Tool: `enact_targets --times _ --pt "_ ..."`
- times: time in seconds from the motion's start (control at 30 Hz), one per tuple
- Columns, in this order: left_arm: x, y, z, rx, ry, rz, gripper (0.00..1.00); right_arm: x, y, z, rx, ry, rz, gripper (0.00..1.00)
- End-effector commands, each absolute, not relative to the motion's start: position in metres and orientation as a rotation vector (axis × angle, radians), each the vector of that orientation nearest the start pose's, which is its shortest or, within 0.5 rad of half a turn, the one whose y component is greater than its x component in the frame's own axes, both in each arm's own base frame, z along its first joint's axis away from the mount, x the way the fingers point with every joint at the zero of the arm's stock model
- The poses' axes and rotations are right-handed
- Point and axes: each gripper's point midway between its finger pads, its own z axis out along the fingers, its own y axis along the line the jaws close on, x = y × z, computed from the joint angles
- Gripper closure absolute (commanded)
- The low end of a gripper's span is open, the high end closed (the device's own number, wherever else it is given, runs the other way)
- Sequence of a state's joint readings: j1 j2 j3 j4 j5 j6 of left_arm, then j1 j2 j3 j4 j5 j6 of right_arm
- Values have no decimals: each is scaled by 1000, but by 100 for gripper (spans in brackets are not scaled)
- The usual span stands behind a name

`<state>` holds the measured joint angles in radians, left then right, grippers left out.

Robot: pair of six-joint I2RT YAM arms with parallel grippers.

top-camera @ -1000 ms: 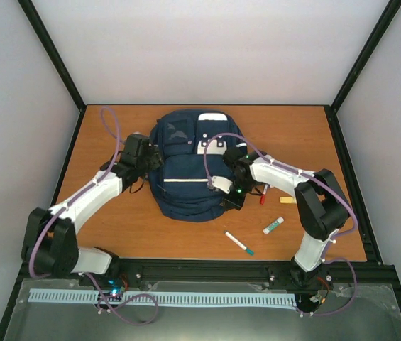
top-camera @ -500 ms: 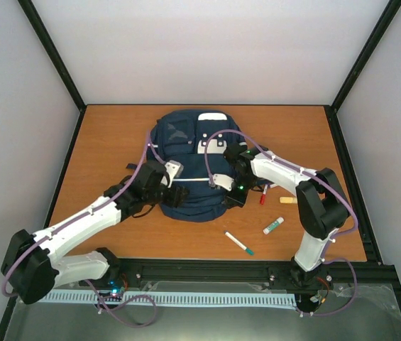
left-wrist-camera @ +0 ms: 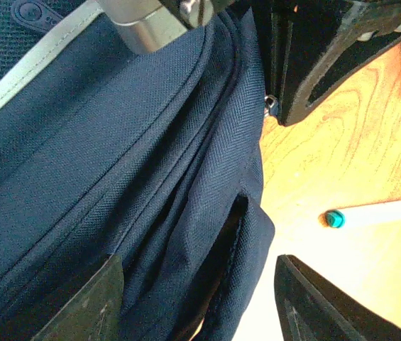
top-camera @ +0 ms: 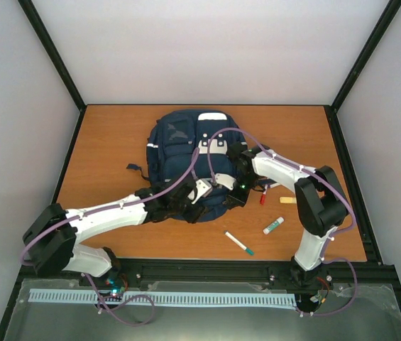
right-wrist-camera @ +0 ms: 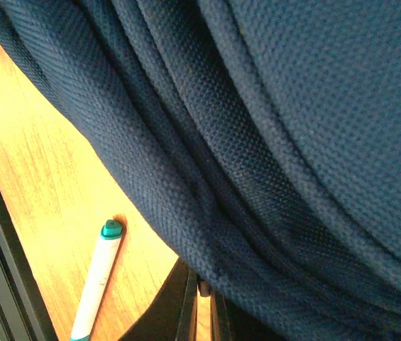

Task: Pack the student bag
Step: Zip the student bag at the center of the board.

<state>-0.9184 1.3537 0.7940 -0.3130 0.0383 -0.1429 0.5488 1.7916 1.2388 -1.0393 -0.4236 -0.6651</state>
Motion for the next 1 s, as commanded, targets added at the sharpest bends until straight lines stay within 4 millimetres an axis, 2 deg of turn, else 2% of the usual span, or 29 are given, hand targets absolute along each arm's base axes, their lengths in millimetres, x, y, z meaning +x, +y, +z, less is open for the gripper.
enact_targets --times 0.0,0.2,0.27,0.4,0.53,0.73,0.97 --pt "229 -307 127 977 2197 -488 40 228 220 61 -1728 2554 692 97" --pt "240 -309 113 959 2223 -423 45 226 220 59 -1727 2566 705 97" --pt "242 -314 112 961 2210 -432 50 226 220 59 -1724 2567 710 97" --pt "245 -319 116 959 2188 -442 74 226 218 59 -1717 2575 718 97" --pt "246 -314 120 943 2174 -424 97 230 207 57 -1682 2607 725 97" --pt "241 -303 111 923 2217 -401 99 251 184 44 -1576 2683 707 97" --pt "234 -288 113 849 2221 -421 99 289 169 33 -1484 2705 595 97"
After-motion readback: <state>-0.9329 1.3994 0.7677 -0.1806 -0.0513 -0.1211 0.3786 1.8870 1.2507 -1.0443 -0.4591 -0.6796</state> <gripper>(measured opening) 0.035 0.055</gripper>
